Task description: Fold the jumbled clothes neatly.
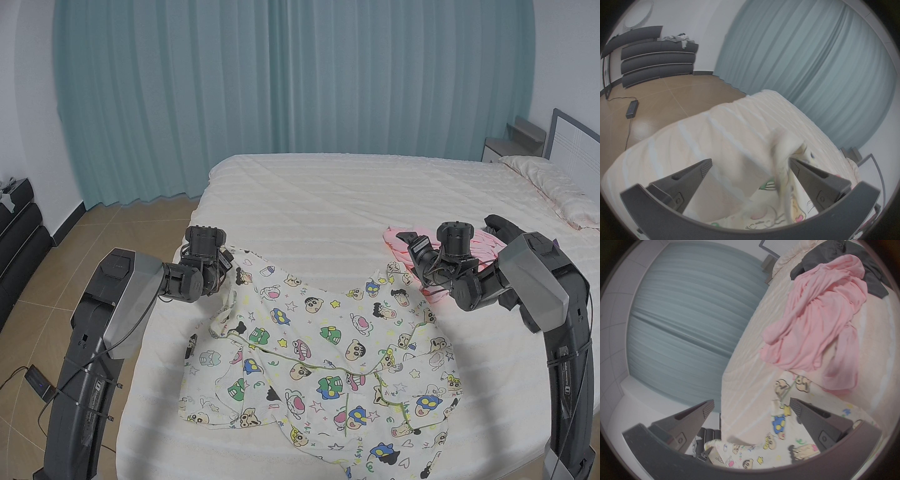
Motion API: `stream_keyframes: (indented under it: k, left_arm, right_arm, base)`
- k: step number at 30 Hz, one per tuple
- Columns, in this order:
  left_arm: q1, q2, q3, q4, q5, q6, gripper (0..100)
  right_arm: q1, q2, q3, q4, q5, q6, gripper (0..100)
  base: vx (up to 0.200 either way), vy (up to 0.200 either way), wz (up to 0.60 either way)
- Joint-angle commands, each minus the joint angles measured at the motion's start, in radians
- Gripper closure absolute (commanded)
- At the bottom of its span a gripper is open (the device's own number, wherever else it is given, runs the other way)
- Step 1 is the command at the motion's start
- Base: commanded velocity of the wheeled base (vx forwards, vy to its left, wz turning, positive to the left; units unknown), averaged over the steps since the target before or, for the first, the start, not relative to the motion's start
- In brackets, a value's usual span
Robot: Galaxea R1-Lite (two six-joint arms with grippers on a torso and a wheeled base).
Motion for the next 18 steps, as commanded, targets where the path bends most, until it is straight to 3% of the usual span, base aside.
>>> stream_keyframes:
  k: [1, 5, 10, 13, 15, 18]
  left_arm:
    - [0.046, 0.018, -0.007, 0.131, -0.011, 0.082, 0]
    - [0.054, 0.033, -0.007, 0.259, -0.01, 0.099, 0]
    - [0.073, -0.01, -0.007, 0.35, -0.036, 0.021, 0]
    - [0.094, -0.097, -0.007, 0.365, -0.125, -0.048, 0]
    - [0.109, -0.22, -0.007, 0.351, -0.238, -0.059, 0]
    - [0.123, -0.381, 0.275, 0.177, -0.395, -0.055, 0]
  right_arm:
    - [-0.048, -0.091, 0.124, -0.004, 0.045, -0.063, 0]
    - [-0.074, -0.163, 0.241, -0.009, 0.065, -0.112, 0]
    - [-0.131, -0.302, 0.471, -0.01, 0.186, -0.252, 0]
    - [-0.188, -0.39, 0.632, -0.028, 0.298, -0.377, 0]
    - [-0.237, -0.44, 0.742, -0.036, 0.381, -0.479, 0]
    - [-0.289, -0.473, 0.839, -0.024, 0.434, -0.586, 0]
  base:
    - [0.0, 0.0, 0.0]
    - [0.0, 0.0, 0.0]
    - [0.0, 0.0, 0.0]
    - [0.0, 0.0, 0.0]
    - [0.0, 0.0, 0.0]
    - [0.0, 0.0, 0.0]
